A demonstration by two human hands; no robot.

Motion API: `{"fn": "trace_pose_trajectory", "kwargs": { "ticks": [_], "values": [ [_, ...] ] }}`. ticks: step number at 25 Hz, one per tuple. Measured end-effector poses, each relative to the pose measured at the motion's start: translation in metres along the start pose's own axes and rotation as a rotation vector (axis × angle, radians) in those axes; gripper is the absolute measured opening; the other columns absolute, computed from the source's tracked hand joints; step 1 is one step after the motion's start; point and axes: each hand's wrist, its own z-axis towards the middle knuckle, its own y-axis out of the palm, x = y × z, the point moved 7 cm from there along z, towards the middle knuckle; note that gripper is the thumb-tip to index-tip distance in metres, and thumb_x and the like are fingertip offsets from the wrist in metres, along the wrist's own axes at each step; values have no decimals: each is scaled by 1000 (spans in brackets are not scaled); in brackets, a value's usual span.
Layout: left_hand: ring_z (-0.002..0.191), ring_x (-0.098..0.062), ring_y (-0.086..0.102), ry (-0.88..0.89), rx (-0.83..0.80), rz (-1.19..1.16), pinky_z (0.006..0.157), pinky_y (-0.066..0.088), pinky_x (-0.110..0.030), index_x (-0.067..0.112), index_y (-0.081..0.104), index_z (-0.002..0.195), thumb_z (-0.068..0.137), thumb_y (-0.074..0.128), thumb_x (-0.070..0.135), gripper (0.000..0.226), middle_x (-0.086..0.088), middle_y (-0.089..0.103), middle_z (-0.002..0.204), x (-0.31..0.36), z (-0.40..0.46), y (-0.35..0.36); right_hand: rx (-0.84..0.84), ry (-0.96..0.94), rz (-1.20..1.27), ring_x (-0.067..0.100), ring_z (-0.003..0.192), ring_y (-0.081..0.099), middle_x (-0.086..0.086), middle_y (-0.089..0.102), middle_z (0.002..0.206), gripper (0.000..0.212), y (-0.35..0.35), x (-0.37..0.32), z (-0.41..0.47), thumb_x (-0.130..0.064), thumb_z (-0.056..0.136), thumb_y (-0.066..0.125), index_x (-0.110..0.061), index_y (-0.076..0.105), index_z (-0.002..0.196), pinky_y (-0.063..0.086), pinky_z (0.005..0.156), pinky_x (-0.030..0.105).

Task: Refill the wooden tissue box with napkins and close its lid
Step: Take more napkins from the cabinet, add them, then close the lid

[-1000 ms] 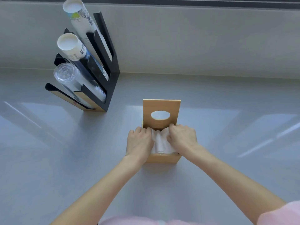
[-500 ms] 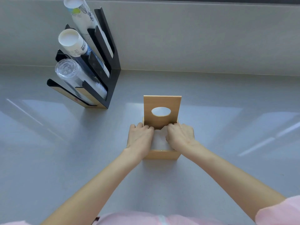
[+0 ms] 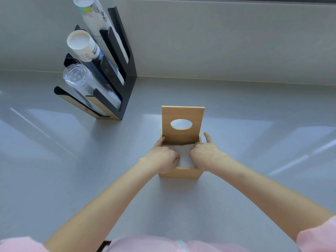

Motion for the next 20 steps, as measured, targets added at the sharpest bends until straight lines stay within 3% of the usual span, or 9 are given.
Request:
{"fn": "trace_pose_trajectory", "kwargs": {
  "ticks": [4, 7, 9, 10, 12, 14, 15, 18, 20],
  "values": [
    [97, -28, 59, 5, 37, -44, 119, -3, -37, 7, 62, 94, 93, 27, 14, 36, -12, 70, 95, 1, -2, -1, -42, 5, 3, 24, 118, 49, 5, 48, 92, 32, 3, -2, 4, -2, 88, 39, -8, 61, 109, -6, 115, 54],
    [108, -24, 57, 10, 107, -151, 117, 4, -32, 15, 61, 113, 93, 29, 15, 38, -6, 70, 108, -3, -2, -4, 64, -16, 114, 24, 112, 52, 6, 52, 89, 27, 0, -1, 0, -3, 88, 37, -9, 61, 99, -4, 116, 53],
    [114, -23, 53, 17, 198, -253, 109, 20, -27, 19, 58, 121, 93, 32, 15, 38, -2, 67, 117, -8, -5, -12, 211, -28, 291, 24, 109, 56, 6, 63, 98, 28, -8, 4, -7, -8, 91, 36, -11, 62, 100, 4, 118, 47],
    [112, -23, 54, 14, 258, -309, 102, 29, -27, 19, 58, 121, 94, 35, 16, 36, 0, 66, 118, -12, -9, -17, 297, -21, 405, 25, 107, 57, 4, 65, 104, 30, -12, 9, -13, -11, 92, 36, -13, 62, 106, 14, 118, 42],
    [102, -23, 60, -29, 412, -440, 87, 44, -31, 18, 62, 113, 93, 41, 20, 29, 1, 68, 110, -25, -19, -29, 525, 22, 640, 27, 100, 59, 3, 67, 104, 27, -23, 27, -29, -16, 93, 41, -15, 64, 107, 40, 99, 36],
    [88, -19, 62, -61, 584, -556, 76, 52, -38, 16, 64, 103, 89, 44, 25, 27, 2, 68, 93, -39, -29, -41, 781, 94, 837, 26, 91, 61, 3, 63, 102, 20, -33, 50, -46, -14, 91, 49, -14, 65, 103, 50, 79, 38],
    [83, -15, 61, -76, 661, -591, 73, 53, -39, 17, 64, 101, 86, 43, 26, 27, 6, 65, 88, -46, -33, -48, 880, 129, 898, 25, 91, 61, 4, 59, 104, 20, -37, 61, -51, -12, 90, 52, -13, 65, 105, 52, 76, 40],
    [82, -9, 55, -158, 856, -644, 71, 54, -39, 20, 61, 105, 85, 47, 24, 25, 12, 53, 88, -63, -42, -70, 957, 195, 1038, 21, 105, 57, 6, 51, 121, 36, -46, 81, -44, -10, 88, 56, -13, 54, 124, 50, 90, 37],
    [93, -14, 55, -201, 852, -638, 77, 52, -40, 20, 54, 120, 87, 55, 24, 33, 6, 54, 100, -69, -38, -81, 902, 186, 1128, 18, 113, 54, 5, 52, 128, 46, -50, 84, -32, -10, 88, 58, -11, 47, 132, 44, 97, 29]
  ]
}}
